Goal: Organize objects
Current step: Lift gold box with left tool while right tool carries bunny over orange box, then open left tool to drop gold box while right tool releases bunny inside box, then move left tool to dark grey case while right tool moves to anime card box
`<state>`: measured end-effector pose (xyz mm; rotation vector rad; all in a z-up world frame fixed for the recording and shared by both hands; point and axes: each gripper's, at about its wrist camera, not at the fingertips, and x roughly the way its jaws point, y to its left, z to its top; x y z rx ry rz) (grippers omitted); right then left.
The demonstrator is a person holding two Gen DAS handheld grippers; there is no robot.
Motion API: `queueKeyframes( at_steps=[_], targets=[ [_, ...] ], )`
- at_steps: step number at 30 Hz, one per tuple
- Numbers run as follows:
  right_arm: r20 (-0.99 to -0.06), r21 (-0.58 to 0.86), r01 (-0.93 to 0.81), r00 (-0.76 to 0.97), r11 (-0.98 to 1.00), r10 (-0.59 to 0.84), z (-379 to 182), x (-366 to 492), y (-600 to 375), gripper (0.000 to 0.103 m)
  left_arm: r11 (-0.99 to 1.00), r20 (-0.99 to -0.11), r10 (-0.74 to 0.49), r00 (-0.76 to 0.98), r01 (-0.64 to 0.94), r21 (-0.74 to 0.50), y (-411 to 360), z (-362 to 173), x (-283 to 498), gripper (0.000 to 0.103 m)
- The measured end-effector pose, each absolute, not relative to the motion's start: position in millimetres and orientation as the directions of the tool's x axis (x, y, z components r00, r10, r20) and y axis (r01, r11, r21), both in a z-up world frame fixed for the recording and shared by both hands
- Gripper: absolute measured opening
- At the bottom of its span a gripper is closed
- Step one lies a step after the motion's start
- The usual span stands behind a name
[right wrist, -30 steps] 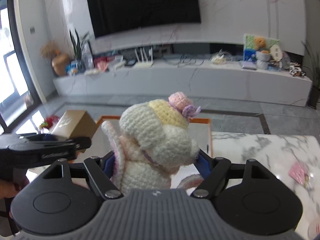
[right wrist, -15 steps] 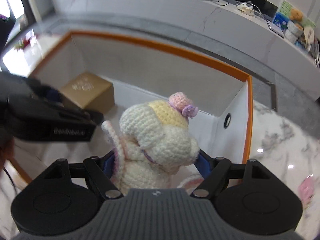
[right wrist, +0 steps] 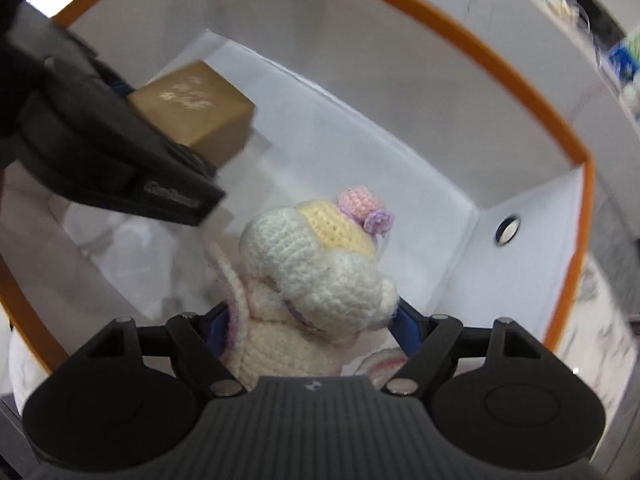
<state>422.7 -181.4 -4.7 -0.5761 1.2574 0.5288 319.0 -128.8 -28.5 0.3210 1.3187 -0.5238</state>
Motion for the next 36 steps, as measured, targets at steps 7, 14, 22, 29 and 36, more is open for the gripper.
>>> queueKeyframes(
  at_steps=[7,14,22,29,36],
  targets=[
    [-0.983,-0.077,-0.634,0.178,0.769,0.048,-8,429,-195,0.080,0.848,-0.981,-0.164,0.102,0.524,-0.087,-122,-32,322,0.068],
    [-0.985,-0.074,-0.645,0.164,0.760,0.044,-3,427,-201,0.085,0.842,-0.976,-0.182,0.119,0.531,-0.092,-115,-24,316,0.072],
    [-0.962,-0.112,-0.654,0.259,0.748,0.082,27,417,-212,0.091,0.857,-0.959,-0.228,0.168,0.503,-0.115,-98,1,309,0.072],
    [-0.932,-0.131,-0.618,0.343,0.775,0.115,70,407,-221,0.093,0.860,-0.934,-0.278,0.224,0.491,-0.138,-81,39,301,0.072],
    [-0.871,-0.128,-0.571,0.456,0.811,0.184,126,344,-236,0.097,0.881,-0.873,-0.368,0.322,0.420,-0.216,-67,77,264,0.074]
  ],
)
